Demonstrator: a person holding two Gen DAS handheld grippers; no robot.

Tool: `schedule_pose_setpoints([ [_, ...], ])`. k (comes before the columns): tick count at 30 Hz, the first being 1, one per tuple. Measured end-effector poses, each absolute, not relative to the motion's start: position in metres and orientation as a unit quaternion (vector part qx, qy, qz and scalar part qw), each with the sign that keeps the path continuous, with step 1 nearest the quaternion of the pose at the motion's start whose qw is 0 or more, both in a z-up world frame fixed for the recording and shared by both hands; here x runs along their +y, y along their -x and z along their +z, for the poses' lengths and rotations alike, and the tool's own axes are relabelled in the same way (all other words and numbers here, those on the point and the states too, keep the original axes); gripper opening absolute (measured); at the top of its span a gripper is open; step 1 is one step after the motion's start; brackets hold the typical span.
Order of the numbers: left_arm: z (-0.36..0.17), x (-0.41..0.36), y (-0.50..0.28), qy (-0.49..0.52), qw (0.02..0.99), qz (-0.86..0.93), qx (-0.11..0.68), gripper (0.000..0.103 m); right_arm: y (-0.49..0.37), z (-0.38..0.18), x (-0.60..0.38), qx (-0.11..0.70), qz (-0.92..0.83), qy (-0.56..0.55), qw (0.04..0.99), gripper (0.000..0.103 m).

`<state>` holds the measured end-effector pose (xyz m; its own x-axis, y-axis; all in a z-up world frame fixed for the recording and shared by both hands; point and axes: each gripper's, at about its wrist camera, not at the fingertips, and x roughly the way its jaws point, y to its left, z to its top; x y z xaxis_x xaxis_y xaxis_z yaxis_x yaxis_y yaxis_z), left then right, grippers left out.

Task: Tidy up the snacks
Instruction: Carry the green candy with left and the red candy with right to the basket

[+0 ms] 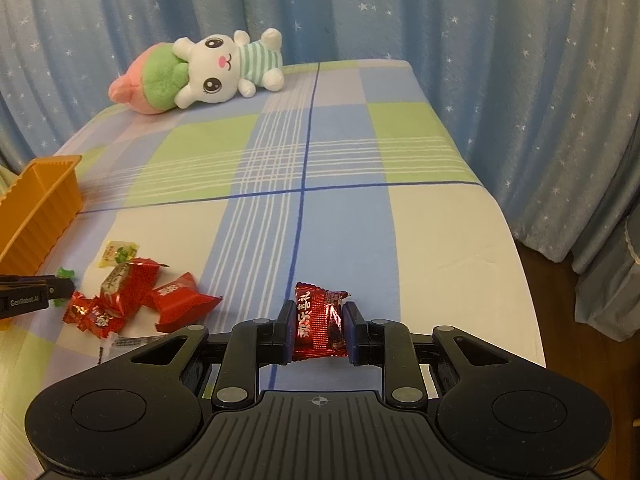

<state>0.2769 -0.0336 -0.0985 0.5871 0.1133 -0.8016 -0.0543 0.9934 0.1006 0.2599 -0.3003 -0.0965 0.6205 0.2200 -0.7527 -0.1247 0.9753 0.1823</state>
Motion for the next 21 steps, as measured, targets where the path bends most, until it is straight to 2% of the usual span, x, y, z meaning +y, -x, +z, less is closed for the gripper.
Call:
schedule_pose_setpoints([
  [21, -0.039, 0.0, -0.205, 0.019, 0.905, 0.01, 0.425, 0.018, -0.208, -0.049, -0.242, 0.396, 0.171, -0.039, 0.901, 0.025],
])
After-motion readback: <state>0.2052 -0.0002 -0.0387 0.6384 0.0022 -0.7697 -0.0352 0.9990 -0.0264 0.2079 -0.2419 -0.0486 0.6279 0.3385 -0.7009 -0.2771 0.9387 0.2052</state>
